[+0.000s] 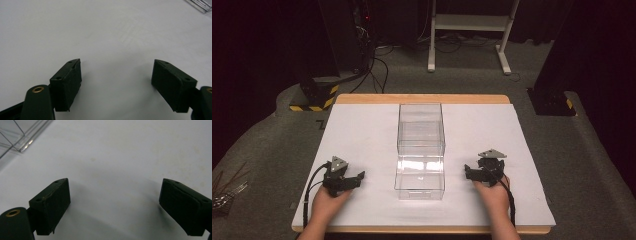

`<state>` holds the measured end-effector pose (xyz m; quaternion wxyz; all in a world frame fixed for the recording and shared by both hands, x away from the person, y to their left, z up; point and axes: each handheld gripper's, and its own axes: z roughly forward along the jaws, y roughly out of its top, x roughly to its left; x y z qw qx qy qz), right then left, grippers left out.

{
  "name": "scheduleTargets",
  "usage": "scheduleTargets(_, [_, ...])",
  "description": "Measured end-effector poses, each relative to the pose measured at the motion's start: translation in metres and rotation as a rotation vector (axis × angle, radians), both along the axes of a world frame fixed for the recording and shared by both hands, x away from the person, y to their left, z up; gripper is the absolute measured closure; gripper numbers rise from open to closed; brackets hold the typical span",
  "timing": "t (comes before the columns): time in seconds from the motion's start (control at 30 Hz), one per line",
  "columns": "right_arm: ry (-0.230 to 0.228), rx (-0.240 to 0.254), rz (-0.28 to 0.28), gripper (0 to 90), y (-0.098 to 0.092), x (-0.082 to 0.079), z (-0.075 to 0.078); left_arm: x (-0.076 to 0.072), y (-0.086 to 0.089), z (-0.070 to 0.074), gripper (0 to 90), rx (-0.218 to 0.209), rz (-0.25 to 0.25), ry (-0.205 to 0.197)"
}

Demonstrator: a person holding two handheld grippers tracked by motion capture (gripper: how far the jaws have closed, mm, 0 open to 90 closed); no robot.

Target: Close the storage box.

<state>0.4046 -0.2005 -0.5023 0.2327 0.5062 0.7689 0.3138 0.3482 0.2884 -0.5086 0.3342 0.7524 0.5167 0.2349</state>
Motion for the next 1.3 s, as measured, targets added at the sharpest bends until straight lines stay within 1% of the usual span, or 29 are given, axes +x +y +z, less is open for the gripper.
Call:
scheduleTargets(0.03, [-0.018, -0.001, 0.008, 9.8, 0.000, -0.001, 0.001, 0.000, 0.000, 0.000, 24.1, 0.000, 0.001, -0.002])
scheduleTargets(0.07, [-0.029, 0.010, 0.016, 9.6, 0.000, -0.003, 0.003, 0.000, 0.000, 0.000, 24.1, 0.000, 0.001, -0.001])
scheduleTargets(0.1, [-0.028, 0.031, 0.029, 9.6, 0.000, -0.005, 0.005, 0.000, 0.000, 0.000, 24.1, 0.000, 0.001, -0.001])
scheduleTargets(0.33, [-0.112, 0.081, 0.087, 9.6, 0.001, -0.020, 0.022, 0.000, 0.000, 0.000, 24.1, 0.000, 0.001, -0.002])
scheduleTargets(0.43, [-0.144, 0.115, 0.096, 9.6, 0.001, -0.027, 0.030, 0.000, 0.000, 0.000, 24.1, -0.001, 0.001, -0.001])
scheduleTargets(0.5, [-0.167, 0.124, 0.109, 9.6, 0.002, -0.031, 0.035, 0.000, 0.000, 0.000, 24.1, -0.001, 0.001, -0.001])
scheduleTargets(0.6, [-0.187, 0.139, 0.121, 9.5, 0.004, -0.036, 0.041, 0.000, 0.000, 0.000, 24.1, 0.000, 0.002, -0.001])
scheduleTargets(0.8, [-0.201, 0.167, 0.158, 9.5, 0.011, -0.044, 0.052, 0.000, 0.000, 0.000, 24.1, 0.001, 0.000, 0.000])
scheduleTargets(1.0, [-0.225, 0.191, 0.209, 9.5, 0.020, -0.053, 0.063, 0.000, 0.000, 0.000, 24.1, 0.002, -0.002, -0.001])
scheduleTargets(1.1, [-0.230, 0.211, 0.226, 9.5, 0.024, -0.056, 0.067, 0.000, 0.001, 0.000, 24.1, 0.001, -0.002, 0.000])
scheduleTargets(1.3, [-0.235, 0.228, 0.252, 9.5, 0.031, -0.062, 0.072, 0.000, 0.000, 0.000, 24.1, 0.000, -0.001, 0.000])
